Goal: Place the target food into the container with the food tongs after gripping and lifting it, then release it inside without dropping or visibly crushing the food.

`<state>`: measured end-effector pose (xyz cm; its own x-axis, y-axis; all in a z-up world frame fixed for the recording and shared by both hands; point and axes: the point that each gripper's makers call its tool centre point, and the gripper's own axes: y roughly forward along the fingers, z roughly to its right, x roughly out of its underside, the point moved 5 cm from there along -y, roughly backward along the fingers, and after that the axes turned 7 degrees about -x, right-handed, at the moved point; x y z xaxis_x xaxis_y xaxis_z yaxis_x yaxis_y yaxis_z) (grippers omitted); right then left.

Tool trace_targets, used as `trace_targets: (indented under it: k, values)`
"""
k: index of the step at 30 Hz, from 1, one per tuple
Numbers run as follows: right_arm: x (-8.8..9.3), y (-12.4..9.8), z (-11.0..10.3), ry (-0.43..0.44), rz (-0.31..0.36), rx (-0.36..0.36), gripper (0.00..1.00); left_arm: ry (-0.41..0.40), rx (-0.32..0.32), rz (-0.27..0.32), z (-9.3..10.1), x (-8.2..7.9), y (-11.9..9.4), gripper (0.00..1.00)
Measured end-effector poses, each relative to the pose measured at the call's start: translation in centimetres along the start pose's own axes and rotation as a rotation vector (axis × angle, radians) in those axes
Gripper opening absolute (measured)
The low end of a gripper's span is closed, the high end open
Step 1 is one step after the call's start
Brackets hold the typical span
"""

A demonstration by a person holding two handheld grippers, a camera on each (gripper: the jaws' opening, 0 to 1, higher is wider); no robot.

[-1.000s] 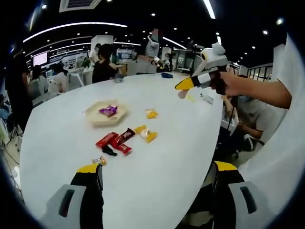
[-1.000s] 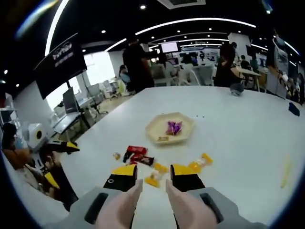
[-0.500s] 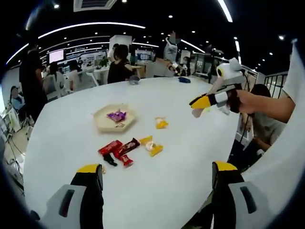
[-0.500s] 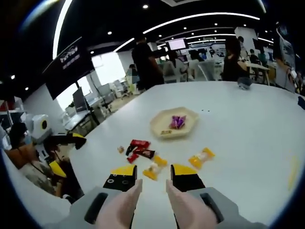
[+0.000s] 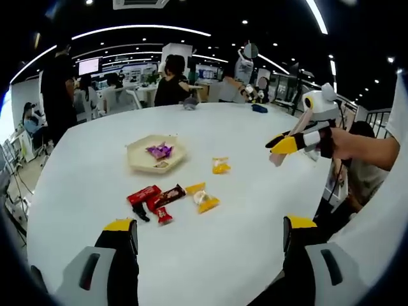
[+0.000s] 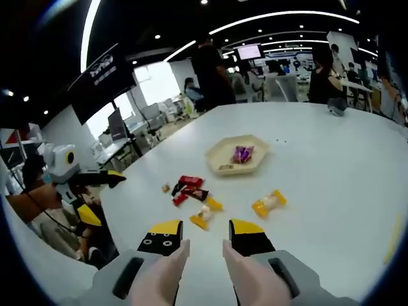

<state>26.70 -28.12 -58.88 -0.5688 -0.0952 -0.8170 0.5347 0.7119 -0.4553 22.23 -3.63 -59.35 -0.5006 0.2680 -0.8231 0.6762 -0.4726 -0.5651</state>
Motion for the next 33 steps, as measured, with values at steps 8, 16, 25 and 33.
trace_targets:
  k: [8,16,25,33]
  values:
    - [-0.8,1.0,0.0,0.019,-0.006,0.023,0.28,0.061,0.039,-0.027,-2.4,-0.3,1.1,0.94]
    - [-2.3,1.8,0.1,0.025,0.006,0.102,0.28,0.077,0.095,0.001,-5.5,-1.4,2.2,0.94]
    - [-2.2,2.9,-1.0,0.042,0.005,0.151,0.28,0.077,0.138,0.029,-8.0,-1.6,2.2,0.94]
    - [-1.7,3.2,-1.8,0.044,0.013,0.203,0.28,0.106,0.183,0.028,-9.0,-0.7,1.9,0.94]
